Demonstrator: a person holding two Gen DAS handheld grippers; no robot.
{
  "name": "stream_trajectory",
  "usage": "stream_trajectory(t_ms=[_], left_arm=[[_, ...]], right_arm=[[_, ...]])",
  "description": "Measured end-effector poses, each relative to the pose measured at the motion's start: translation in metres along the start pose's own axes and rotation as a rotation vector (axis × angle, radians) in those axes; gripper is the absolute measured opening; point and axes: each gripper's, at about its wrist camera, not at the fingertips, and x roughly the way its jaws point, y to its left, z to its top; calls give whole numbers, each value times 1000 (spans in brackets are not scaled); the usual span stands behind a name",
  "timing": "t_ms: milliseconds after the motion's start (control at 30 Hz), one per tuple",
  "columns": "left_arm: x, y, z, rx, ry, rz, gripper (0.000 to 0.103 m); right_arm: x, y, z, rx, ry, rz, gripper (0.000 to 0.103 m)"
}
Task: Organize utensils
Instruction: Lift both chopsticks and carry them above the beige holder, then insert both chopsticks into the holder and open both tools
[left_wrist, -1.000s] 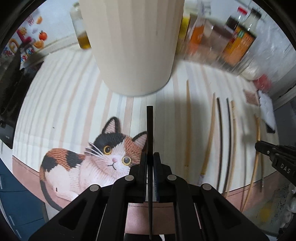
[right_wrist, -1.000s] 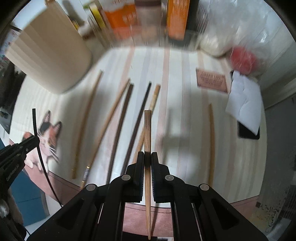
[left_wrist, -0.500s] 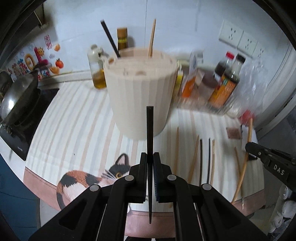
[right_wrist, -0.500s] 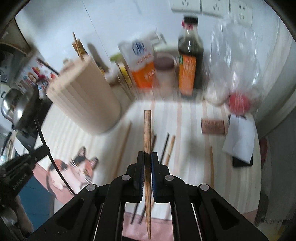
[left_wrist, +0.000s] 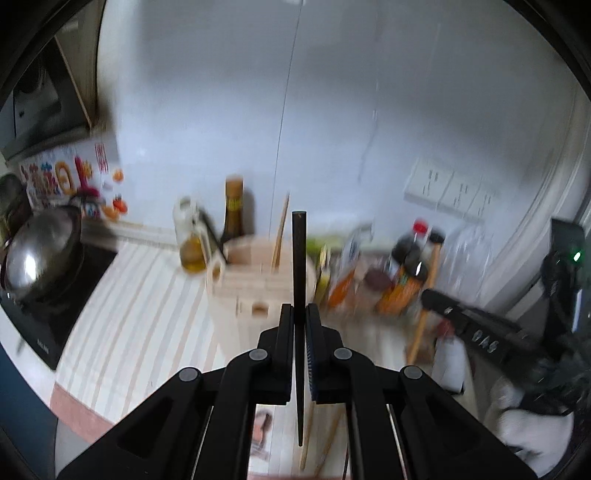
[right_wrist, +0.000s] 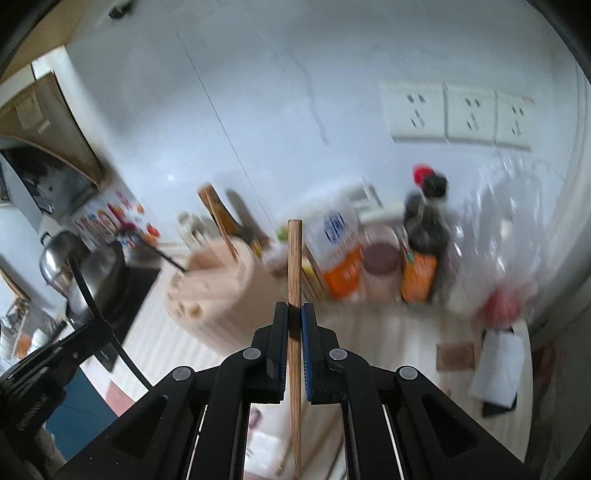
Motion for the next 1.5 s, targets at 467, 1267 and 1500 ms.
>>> stream_trajectory(t_ms=[467,1267,1500], left_arm=[[20,38,114,-28,-156,100,4],[124,68,143,-128,-60,72,4],[134,63,127,-121,-15,63,4]], right_arm=[[30,67,115,-29,-180,55,7],[114,59,158,71,-208,83,7],[120,69,141,-10,-202,98,7]])
